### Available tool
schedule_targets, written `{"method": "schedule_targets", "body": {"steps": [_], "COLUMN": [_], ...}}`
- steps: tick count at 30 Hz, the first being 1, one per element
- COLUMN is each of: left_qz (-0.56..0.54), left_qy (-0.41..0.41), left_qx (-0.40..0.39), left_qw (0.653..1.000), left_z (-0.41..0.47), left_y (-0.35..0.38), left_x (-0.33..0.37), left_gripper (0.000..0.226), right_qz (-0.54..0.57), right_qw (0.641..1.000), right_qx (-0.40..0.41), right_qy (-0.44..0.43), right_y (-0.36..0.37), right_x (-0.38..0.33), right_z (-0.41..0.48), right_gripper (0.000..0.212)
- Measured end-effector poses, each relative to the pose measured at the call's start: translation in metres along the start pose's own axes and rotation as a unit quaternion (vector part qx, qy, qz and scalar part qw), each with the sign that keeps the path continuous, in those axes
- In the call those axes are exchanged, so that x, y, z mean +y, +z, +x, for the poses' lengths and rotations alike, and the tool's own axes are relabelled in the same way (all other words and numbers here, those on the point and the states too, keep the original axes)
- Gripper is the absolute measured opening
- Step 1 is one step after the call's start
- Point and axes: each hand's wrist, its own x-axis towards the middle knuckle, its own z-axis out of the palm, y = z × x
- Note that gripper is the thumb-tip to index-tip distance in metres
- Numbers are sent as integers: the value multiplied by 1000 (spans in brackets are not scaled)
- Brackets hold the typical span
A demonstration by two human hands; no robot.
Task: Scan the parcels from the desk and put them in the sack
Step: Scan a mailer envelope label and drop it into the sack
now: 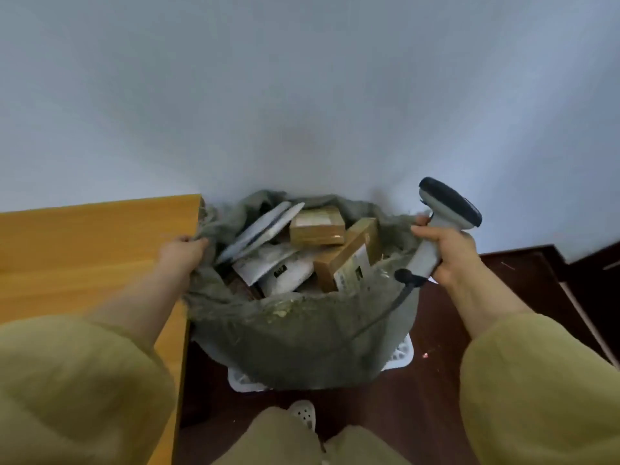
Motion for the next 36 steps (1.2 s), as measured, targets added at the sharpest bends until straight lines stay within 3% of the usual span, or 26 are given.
{"method": "schedule_targets", "body": {"steps": [3,6,8,12,16,18,20,22,25,29,31,33,36], "left_qz": [16,-56,-41,22,99,151,266,329,359,366,394,450,512], "left_qy": [-10,24,47,-16,-83,-100,-115,-58,65,210,298,376,382], "left_qx": [7,39,55,52,48,43,60,93,58,7,-10,-47,-102], "left_qw": [1000,997,997,998,990,983,955,938,929,907,869,808,762], "left_z": [-3,5,11,11,6,8,9,8,25,62,85,107,131], "left_y": [-11,-17,-17,-3,18,29,41,52,73,110,130,151,181], "left_x": [17,43,48,23,10,13,20,27,42,65,72,72,68], "left_gripper": [39,30,30,38,24,44,89,104,92,71,61,58,61], "right_qz": [5,129,176,71,36,23,2,-23,-27,12,23,18,13], "right_qw": [999,987,970,984,988,987,989,989,986,986,987,989,991], "right_qx": [15,-92,-166,-134,-111,-122,-114,-102,-79,-47,-32,-25,-15], "right_qy": [38,30,15,93,103,98,95,107,143,159,154,145,131], "right_y": [6,18,18,-11,-21,-19,-14,-9,-3,4,6,8,12], "right_x": [-10,-31,-33,-10,2,5,6,8,12,22,27,31,36], "right_z": [7,6,8,27,47,54,59,65,74,87,93,95,96], "right_gripper": [14,11,17,22,16,32,27,26,30,51,45,31,25]}}
